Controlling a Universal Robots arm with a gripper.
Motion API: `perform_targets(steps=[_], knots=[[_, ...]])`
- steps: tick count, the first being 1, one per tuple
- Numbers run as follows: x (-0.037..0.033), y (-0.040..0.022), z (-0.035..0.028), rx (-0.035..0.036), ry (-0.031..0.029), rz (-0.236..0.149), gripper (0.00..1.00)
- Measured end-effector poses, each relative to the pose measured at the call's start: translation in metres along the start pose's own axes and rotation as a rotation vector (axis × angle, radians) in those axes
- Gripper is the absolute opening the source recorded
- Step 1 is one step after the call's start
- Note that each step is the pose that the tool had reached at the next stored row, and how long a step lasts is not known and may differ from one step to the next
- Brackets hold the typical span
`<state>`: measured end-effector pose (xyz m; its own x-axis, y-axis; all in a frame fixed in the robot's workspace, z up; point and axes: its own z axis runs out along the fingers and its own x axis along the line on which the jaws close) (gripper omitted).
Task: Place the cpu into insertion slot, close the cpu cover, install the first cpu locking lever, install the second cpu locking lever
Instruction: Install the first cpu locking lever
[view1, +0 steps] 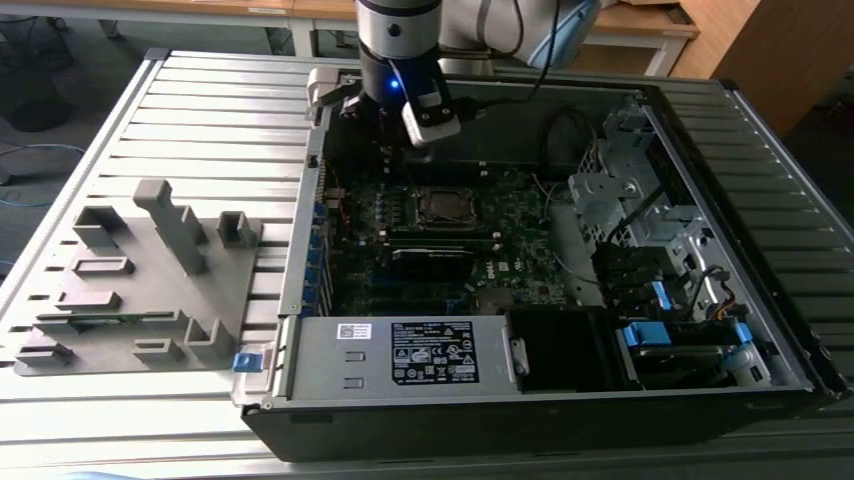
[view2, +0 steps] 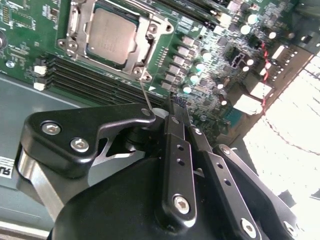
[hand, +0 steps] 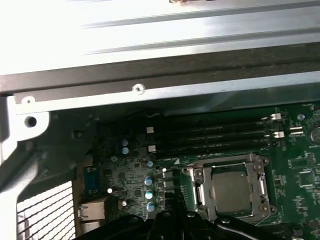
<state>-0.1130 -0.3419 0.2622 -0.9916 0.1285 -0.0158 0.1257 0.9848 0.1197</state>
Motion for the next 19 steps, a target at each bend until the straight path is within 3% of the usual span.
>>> perform_targets(steps=[7,8,9,11,12,19], knots=[[0.0085,-0.0019,-0.0003,-0.0001,-0.0003,0.0,0.11],[0.0089,-0.002,-0.0004,-0.0027,0.0003,0.0,0.11],[0.0092,-0.0021,-0.0004,-0.0121,0.0015,0.0,0.11],[0.0095,-0.0021,-0.0004,-0.0414,0.005,0.001,0.11],[0.0095,-0.0022,-0.0004,-0.0506,0.0062,0.002,0.11],[0.0102,-0.0026,0.0023,-0.0526,0.0064,0.002,0.11]])
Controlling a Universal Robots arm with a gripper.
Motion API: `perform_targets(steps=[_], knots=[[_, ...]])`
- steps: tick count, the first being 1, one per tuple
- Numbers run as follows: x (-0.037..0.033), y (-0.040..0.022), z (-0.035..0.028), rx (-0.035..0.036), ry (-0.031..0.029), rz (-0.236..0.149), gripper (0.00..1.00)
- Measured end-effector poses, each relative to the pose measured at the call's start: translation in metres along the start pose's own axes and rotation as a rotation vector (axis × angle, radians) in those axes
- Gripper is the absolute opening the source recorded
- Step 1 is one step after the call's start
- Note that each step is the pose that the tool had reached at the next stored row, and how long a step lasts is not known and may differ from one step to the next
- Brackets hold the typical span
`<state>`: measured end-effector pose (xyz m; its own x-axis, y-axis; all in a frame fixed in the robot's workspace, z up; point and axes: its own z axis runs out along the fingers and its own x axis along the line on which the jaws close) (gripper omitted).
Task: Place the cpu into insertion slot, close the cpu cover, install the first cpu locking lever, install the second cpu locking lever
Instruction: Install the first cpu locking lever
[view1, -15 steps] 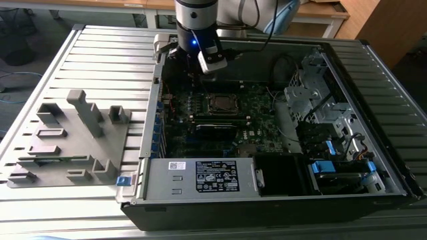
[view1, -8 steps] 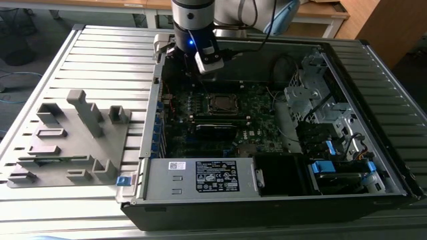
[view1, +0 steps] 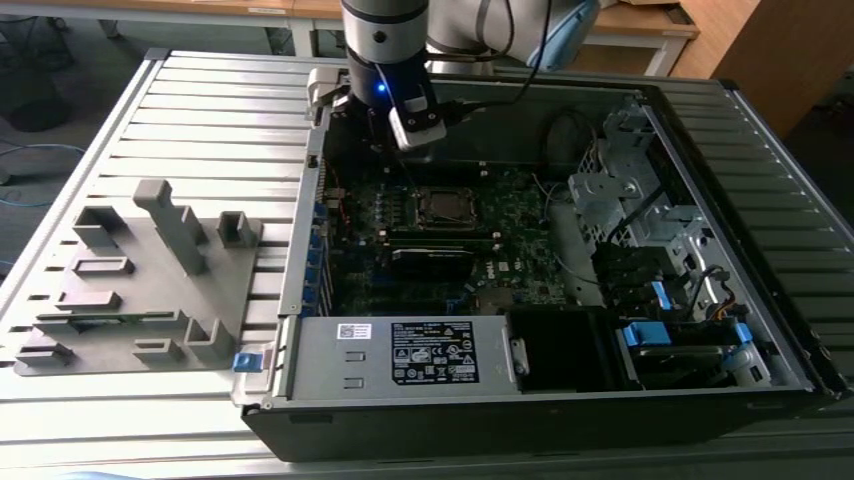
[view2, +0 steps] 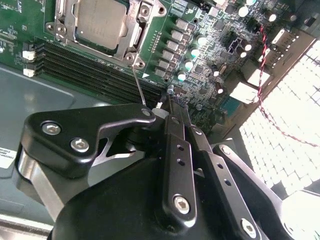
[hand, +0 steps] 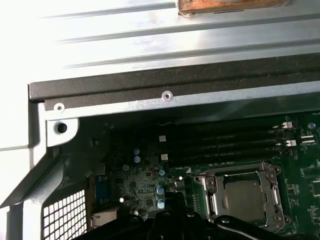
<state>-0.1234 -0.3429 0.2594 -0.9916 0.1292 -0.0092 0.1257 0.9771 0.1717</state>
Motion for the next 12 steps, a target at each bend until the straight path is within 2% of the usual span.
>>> perform_targets(steps=[6,8,9,10,12], knots=[[0.0027,-0.0011,0.0044,0.0,0.0,0.0,0.11],[0.0032,-0.0013,0.005,-0.0032,0.0007,0.0,0.11],[0.0032,-0.0013,0.0052,-0.009,0.0013,0.0,0.11],[0.0032,-0.0012,0.0053,-0.0184,0.0025,0.001,0.11],[0.0032,-0.0012,0.0053,-0.0437,0.0054,0.001,0.11]])
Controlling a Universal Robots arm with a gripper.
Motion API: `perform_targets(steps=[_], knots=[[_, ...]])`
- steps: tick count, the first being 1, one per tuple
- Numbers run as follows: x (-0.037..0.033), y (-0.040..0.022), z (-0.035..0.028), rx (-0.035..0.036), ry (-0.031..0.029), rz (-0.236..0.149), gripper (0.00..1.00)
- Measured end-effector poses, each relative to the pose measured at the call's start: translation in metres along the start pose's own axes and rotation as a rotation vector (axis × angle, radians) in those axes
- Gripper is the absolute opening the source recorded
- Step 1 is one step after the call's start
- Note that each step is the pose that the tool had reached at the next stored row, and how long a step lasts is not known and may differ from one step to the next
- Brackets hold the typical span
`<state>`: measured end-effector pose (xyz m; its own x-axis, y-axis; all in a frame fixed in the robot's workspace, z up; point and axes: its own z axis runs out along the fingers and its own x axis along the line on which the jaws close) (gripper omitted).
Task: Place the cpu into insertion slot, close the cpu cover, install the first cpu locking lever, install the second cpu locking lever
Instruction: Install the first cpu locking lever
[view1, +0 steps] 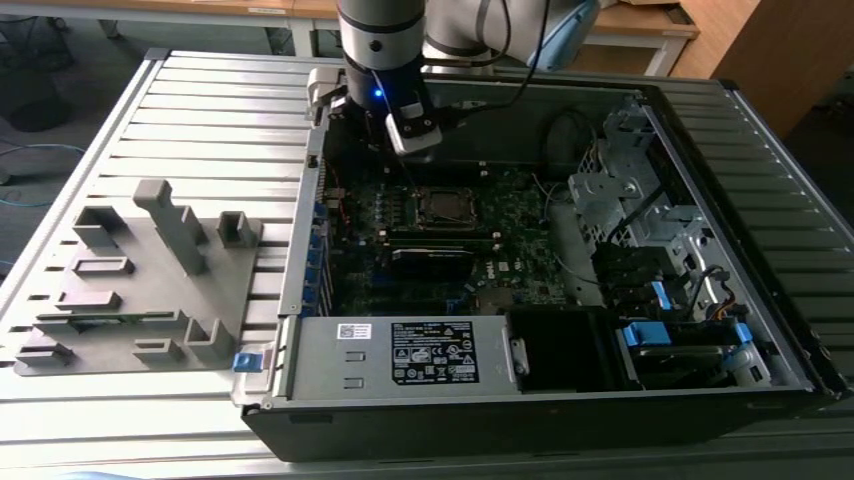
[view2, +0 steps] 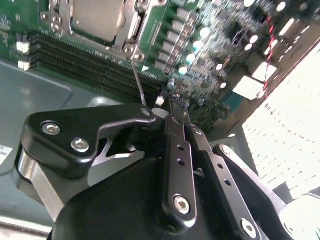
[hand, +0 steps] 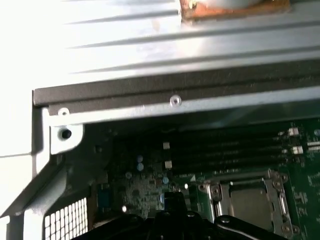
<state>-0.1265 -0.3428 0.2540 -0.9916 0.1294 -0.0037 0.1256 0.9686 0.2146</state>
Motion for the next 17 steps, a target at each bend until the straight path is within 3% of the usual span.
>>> perform_targets(steps=[2,3,9,17], knots=[[0.0,0.0,-0.0001,-0.0196,0.0027,0.001,0.11],[0.0,0.0,0.0,-0.0214,0.0029,0.001,0.11],[0.0,0.0002,0.0,-0.0223,0.003,0.001,0.11],[0.0006,0.0052,0.0025,-0.0233,0.003,0.001,0.11]])
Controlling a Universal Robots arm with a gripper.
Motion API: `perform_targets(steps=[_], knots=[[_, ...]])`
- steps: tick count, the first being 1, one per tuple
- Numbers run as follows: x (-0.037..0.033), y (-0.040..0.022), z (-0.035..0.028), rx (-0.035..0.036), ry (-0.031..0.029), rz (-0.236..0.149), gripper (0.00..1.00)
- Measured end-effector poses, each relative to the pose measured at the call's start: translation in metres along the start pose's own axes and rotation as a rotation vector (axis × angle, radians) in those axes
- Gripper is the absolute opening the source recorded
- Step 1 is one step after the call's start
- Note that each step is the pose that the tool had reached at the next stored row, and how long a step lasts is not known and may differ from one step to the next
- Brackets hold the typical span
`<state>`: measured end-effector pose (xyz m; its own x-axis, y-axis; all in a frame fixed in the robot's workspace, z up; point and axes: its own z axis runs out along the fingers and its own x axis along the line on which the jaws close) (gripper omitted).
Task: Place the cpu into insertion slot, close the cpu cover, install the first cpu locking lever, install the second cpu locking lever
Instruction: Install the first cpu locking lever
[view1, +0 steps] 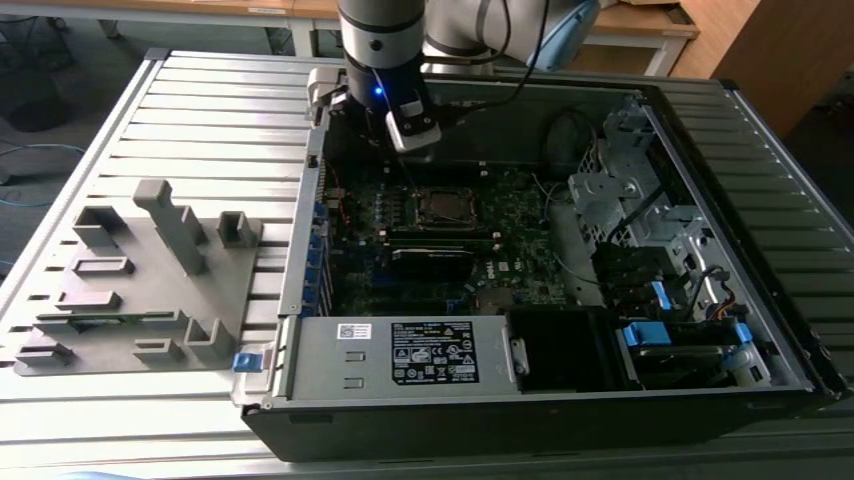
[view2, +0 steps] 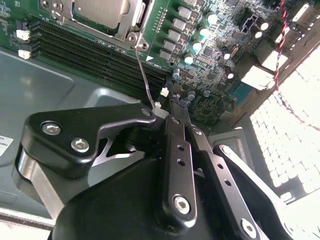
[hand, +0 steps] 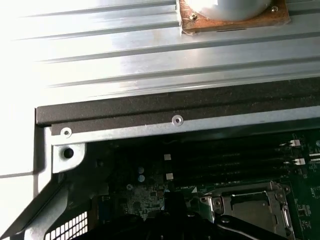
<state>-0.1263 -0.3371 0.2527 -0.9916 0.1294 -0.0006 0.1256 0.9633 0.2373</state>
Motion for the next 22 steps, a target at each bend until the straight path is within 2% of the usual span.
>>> perform_targets(steps=[5,10,14,19,22], knots=[[-0.0015,0.0007,0.0028,0.0001,0.0001,0.0,0.11],[-0.0093,0.0022,0.004,0.0001,0.0001,0.0,0.11],[-0.0194,0.0035,0.0045,0.0002,0.0004,0.0,0.11],[-0.0351,0.0055,0.0051,0.0009,0.0032,0.001,0.11],[-0.0392,0.006,0.0053,0.0021,0.0035,0.001,0.11]])
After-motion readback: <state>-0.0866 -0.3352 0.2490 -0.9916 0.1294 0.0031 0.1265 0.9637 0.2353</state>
